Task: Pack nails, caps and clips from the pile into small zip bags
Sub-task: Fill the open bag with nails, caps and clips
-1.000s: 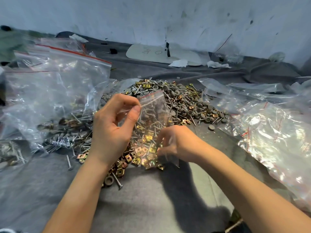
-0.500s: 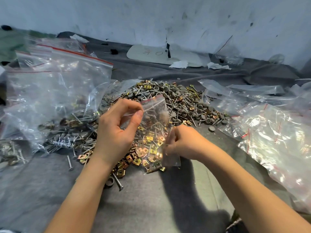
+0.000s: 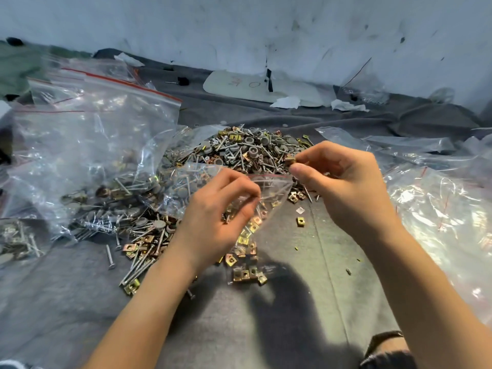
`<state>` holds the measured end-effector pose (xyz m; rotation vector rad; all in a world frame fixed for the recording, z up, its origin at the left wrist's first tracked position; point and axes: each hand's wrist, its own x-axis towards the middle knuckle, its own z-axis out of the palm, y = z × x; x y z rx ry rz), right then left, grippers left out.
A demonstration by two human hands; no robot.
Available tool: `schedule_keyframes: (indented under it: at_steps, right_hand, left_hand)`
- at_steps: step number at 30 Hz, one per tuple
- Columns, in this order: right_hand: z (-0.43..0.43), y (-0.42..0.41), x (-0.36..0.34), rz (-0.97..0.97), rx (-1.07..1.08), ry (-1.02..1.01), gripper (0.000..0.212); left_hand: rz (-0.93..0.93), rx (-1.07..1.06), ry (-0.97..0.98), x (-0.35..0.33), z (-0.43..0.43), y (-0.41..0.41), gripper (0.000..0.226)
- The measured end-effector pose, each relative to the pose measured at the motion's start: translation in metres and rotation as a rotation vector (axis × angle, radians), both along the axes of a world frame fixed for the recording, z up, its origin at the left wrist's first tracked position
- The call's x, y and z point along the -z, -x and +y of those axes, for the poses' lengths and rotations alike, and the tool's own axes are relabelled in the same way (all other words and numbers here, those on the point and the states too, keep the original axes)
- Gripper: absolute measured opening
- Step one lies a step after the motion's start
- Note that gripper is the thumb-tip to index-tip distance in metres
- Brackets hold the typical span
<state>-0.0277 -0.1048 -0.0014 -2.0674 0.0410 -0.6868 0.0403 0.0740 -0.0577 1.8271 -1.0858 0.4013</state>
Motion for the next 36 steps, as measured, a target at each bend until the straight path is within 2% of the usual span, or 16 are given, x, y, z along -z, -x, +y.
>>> schedule_keyframes:
  at_steps: [7,12,18,25,30,32,36]
  right_hand:
    - [0.012,0.002,-0.001,-0.003,0.006,0.194,0.007]
    - [0.012,0.003,-0.003,-0.035,0.029,0.238,0.007]
    - [0.009,0.005,-0.005,-0.073,0.04,0.111,0.007]
    - [0.012,0.007,-0.006,-0.028,-0.012,0.187,0.01]
    - [0.008,0.004,-0.006,-0.086,0.129,0.058,0.008]
    - [0.004,0.001,-0.002,-0.009,0.181,0.03,0.012]
    - [0.005,-0.007,0.019,0.472,0.092,0.11,0.027]
  left_hand:
    - [-0.058,0.028,-0.039,0.0,-0.003,0.001,0.021]
    - [-0.039,0.033,-0.039,-0.001,-0.002,0.002,0.022]
    - [-0.036,0.018,-0.022,-0.002,-0.002,0.002,0.023]
    - [-0.032,0.019,0.001,-0.004,-0.001,0.003,0.022]
    - [-0.023,0.006,0.022,-0.005,0.002,0.002,0.02]
    - [-0.026,-0.004,0.045,-0.007,0.003,0.001,0.02]
    - [-0.021,-0.026,0.161,-0.01,0.007,-0.001,0.01]
